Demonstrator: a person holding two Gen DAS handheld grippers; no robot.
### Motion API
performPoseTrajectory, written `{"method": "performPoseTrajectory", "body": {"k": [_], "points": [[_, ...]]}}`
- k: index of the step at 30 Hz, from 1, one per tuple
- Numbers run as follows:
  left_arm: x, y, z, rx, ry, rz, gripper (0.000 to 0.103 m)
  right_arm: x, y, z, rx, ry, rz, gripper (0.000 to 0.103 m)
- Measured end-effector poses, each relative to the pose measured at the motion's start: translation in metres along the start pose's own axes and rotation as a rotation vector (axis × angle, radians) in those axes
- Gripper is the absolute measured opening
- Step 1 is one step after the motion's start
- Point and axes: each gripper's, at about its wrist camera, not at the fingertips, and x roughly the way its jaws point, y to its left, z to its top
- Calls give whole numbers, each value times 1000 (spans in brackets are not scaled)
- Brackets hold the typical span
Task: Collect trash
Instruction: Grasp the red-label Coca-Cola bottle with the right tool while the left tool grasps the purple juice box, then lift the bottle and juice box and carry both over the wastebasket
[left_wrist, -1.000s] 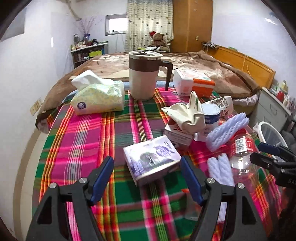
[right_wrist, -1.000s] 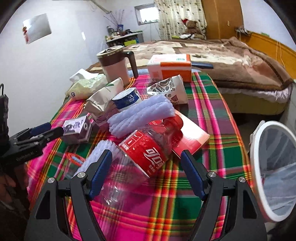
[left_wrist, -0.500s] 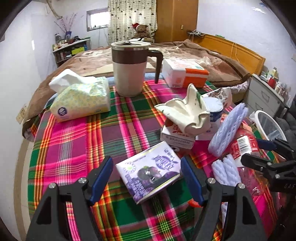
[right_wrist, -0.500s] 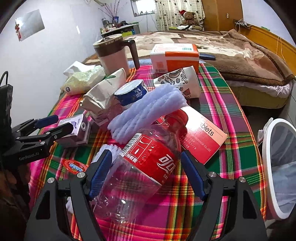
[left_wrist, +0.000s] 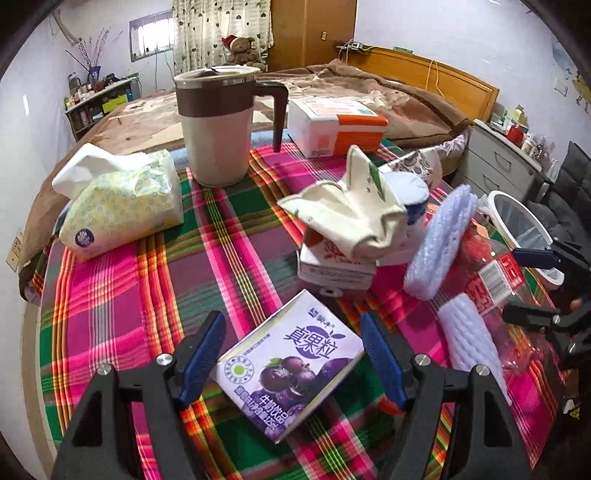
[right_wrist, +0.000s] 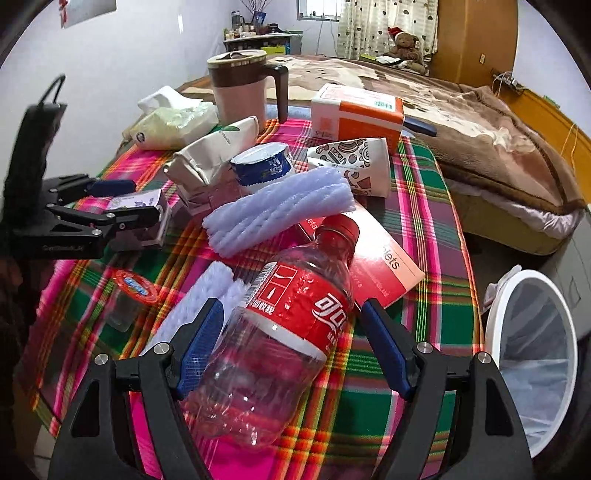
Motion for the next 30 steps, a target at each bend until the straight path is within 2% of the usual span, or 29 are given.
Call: {"method": "performPoseTrajectory", "body": {"k": [3, 6, 9, 13, 15, 18, 22, 28, 30], "points": [[-4, -3, -4, 22, 13, 8, 77, 1, -6, -2, 21, 24, 41, 78], [-8, -4, -9, 42, 25, 31, 77, 0, -6, -7, 18, 22, 27, 78], [-11, 0, -13, 18, 36, 44, 77, 1, -9, -9, 41, 33, 20, 78], [-24, -1, -20, 21, 26, 0, 78, -1, -4, -8, 22, 28, 18, 78], [-27, 1, -25, 35, 36, 22, 82, -1, -5, -8, 23, 28, 30, 78], [-33, 11, -29, -2, 23, -8, 85, 0, -6, -8, 30, 25, 32, 78], [-25, 11, -34, 28, 61, 37, 85, 5, -7, -8, 36, 36, 26, 78], [-11, 1, -27, 91, 68, 44, 85, 10, -3, -4, 4, 46, 1, 78], [-4, -1, -25, 106, 95, 74, 85, 10, -4, -4, 0, 47, -6, 78]]}}
